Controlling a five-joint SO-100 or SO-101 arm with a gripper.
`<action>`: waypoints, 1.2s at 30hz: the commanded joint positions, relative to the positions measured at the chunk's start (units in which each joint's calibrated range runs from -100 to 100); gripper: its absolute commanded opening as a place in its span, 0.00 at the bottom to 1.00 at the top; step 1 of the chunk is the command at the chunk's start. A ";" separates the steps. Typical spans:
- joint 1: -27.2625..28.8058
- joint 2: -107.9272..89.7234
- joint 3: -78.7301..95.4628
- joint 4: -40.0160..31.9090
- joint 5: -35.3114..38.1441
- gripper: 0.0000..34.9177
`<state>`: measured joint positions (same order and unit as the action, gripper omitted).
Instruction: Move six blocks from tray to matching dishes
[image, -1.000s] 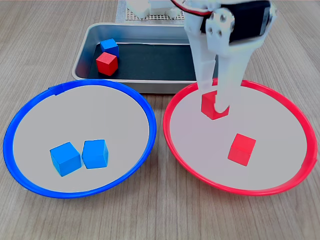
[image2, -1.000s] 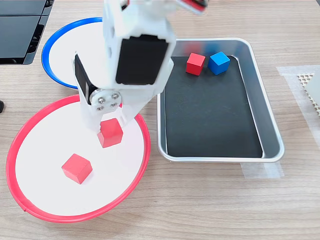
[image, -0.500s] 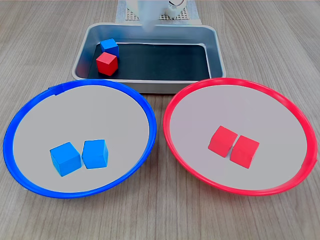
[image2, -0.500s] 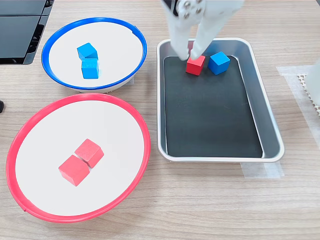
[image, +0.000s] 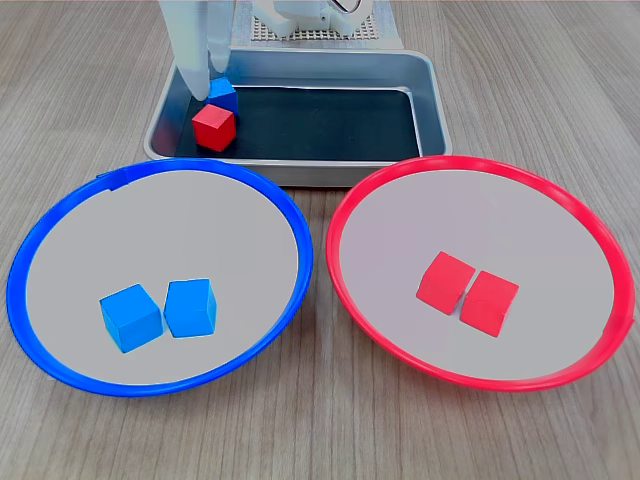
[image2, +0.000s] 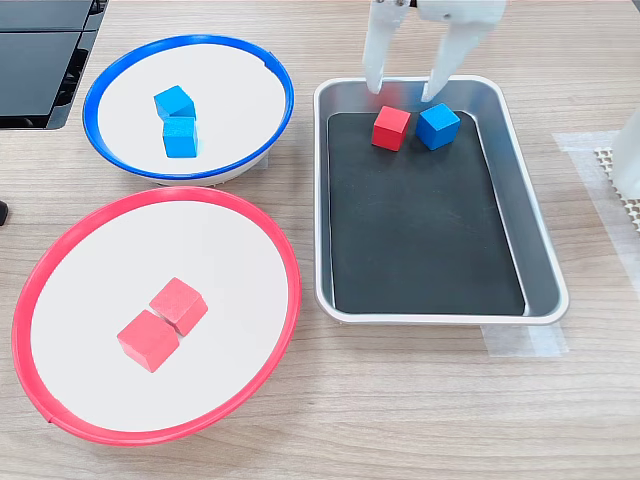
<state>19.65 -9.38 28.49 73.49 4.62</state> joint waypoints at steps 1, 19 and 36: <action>-0.21 1.15 -0.68 -2.05 -1.17 0.36; 2.24 10.70 -2.32 -6.51 0.44 0.31; -25.53 13.60 -42.29 12.48 3.47 0.00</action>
<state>3.89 3.15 -5.54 88.17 8.86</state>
